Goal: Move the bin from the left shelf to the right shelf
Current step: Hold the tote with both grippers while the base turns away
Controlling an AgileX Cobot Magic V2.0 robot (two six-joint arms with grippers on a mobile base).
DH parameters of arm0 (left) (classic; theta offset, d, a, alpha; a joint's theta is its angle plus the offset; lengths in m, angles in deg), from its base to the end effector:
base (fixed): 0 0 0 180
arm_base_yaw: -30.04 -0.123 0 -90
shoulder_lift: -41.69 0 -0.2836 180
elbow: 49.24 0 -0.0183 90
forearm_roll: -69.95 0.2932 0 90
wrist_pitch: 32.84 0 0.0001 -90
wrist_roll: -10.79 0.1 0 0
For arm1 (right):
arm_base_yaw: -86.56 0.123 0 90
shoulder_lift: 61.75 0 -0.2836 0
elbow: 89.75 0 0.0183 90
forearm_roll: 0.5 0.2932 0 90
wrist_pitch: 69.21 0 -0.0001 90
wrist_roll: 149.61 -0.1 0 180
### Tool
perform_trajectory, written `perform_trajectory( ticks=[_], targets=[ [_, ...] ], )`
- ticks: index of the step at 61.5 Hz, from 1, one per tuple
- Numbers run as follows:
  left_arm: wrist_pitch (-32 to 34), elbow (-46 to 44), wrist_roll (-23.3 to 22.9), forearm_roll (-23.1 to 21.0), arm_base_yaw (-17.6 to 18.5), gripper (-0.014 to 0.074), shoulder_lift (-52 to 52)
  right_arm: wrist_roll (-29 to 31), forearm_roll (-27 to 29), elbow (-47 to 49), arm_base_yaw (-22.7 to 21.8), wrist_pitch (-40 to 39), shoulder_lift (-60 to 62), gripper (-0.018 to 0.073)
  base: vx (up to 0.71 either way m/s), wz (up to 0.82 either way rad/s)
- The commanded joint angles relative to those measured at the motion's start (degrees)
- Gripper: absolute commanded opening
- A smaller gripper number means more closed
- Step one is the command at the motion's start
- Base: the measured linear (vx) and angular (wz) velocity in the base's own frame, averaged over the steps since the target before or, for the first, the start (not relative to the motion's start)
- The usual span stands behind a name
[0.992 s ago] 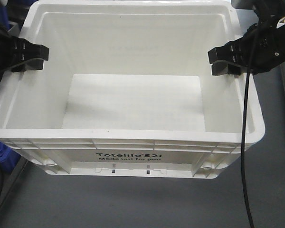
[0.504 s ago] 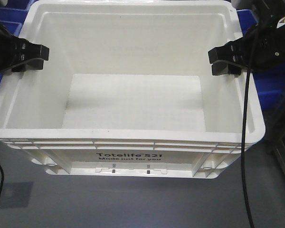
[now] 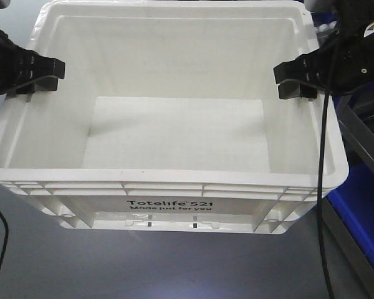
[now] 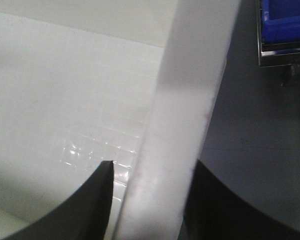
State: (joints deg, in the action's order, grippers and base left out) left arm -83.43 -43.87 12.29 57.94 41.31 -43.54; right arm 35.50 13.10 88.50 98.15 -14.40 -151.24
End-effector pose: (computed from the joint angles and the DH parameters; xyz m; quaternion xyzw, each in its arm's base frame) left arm 0.3229 -0.0807 0.3446 0.0687 0.9362 -0.1261 0.3208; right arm 0.3359 0.0885 0.3378 -0.1013 0.9450 0.1287 0.2831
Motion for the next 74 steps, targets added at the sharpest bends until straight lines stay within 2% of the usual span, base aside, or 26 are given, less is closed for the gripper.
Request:
perform_trajectory(
  ticks=[1, 28, 74],
  targets=[
    [5.62, -2.41, 2.11, -2.46, 0.32, -0.0005, 2.81, 1.09, -0.15, 2.31, -0.35, -4.74, 2.25, -0.0004, 0.26, -0.32],
    [5.62, -2.41, 2.11, -2.46, 0.32, -0.0005, 2.81, 1.09, -0.15, 2.31, -0.35, -4.74, 2.25, -0.0004, 0.30, -0.12],
    [5.62, -2.41, 2.11, -2.46, 0.32, -0.0005, 2.81, 1.09, -0.15, 2.31, -0.35, -4.57, 2.25, -0.0004, 0.38, 0.22]
  ],
)
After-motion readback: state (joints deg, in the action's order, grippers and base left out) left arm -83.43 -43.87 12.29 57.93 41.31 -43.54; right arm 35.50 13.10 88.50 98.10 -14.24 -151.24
